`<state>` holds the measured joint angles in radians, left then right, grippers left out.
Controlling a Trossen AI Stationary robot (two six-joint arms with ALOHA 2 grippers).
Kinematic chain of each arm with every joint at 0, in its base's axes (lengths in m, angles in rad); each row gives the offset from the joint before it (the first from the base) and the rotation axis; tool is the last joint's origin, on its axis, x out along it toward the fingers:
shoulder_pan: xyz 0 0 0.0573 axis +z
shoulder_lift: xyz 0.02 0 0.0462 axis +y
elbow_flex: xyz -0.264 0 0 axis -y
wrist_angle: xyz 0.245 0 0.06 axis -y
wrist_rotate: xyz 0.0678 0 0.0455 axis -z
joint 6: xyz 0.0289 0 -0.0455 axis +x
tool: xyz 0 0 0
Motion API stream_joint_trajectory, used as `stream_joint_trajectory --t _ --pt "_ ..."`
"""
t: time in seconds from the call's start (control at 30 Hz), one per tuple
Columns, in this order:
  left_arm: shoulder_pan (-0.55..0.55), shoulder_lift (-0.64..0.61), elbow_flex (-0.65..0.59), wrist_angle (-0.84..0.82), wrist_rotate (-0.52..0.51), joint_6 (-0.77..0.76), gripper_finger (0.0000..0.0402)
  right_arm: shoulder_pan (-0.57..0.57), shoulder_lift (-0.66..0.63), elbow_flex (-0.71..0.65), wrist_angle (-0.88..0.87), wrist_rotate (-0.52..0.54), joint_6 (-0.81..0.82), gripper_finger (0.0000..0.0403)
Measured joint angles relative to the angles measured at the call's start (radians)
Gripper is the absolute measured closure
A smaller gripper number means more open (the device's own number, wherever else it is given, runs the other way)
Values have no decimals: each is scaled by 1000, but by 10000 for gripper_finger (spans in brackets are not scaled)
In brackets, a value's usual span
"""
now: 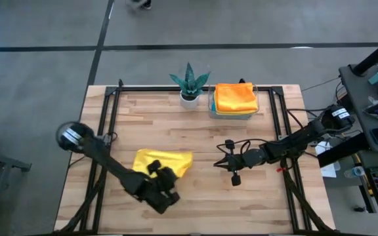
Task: Fold microfiber towels
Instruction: Fold the yellow microfiber towel
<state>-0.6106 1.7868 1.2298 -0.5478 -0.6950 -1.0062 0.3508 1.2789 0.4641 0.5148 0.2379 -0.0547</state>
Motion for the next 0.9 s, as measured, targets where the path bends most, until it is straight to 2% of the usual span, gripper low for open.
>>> stream_joint_trajectory --t 0.23,0.43,0.5,0.73,0.9 --pt "-124 -159 -161 -48 -115 -352 401 0 0 0 3 2 -9 394" --pt "-205 -235 -240 -94 -153 -530 401 -2 0 0 13 7 -9 394" --pt "-228 -258 -244 -146 -176 -555 401 -3 0 0 19 8 -8 394" --pt "-251 -299 -241 -149 -212 -483 401 -14 13 0 64 -24 7 392" --pt "-251 -300 -240 -135 -217 -452 401 -40 128 77 107 -112 19 351"
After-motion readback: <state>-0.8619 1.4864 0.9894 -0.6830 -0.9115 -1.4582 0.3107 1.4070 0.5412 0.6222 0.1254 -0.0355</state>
